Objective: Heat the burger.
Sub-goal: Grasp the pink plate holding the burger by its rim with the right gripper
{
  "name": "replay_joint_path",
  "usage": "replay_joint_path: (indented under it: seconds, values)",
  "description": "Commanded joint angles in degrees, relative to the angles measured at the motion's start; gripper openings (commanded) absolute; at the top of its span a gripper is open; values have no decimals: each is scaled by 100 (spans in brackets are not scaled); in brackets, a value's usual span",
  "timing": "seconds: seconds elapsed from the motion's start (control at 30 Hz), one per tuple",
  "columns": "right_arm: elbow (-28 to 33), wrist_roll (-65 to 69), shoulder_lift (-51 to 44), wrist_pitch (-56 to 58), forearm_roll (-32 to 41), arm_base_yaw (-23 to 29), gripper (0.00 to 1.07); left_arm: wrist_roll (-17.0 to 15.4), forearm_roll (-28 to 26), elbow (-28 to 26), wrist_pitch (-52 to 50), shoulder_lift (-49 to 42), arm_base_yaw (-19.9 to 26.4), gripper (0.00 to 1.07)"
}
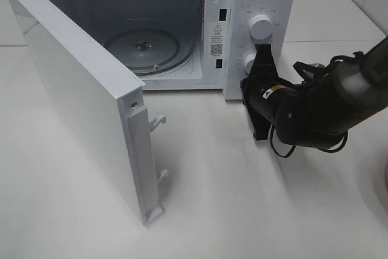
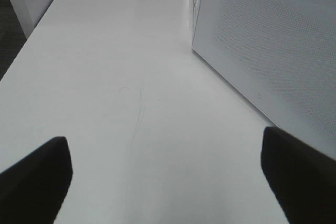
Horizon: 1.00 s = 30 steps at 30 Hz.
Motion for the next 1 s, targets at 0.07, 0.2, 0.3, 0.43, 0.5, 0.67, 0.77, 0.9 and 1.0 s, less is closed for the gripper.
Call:
replay_joint_path:
  seconds: [0.07, 0.2, 0.3, 0.43, 0.5, 0.67, 0.77, 0.9, 1.0]
  values:
    - [275, -17, -304, 498, -252, -6, 0, -6, 6, 6, -86, -115, -17, 90]
    - [584, -120, -573, 602, -275, -6, 0, -6, 6, 6, -86, -115, -17, 90]
    - [917, -338, -922, 728, -264, -6, 0, -6, 6, 6, -86, -115, -17, 90]
    - [1146, -653, -1215, 1037, -258, -6, 0, -6, 6, 6, -86, -115, -17, 90]
    - [1266, -991, -1404, 1318, -246, -6, 0, -6, 6, 6, -86, -115, -17, 90]
    - [1392, -2315, -1908, 2223, -252, -11, 0, -6, 6, 6, -86, -115, -17, 90]
    - [1392, -3495, -2137, 2779, -252, -29, 0, -6, 6, 6, -86, -115, -17, 90]
    - [1387, -5357, -2424, 3822, -252, -29, 1, -6, 6, 6, -86, -115, -17, 90]
    - [1387, -6268, -2578, 4469, -252, -29, 2, -6, 6, 6, -86, -115, -17, 90]
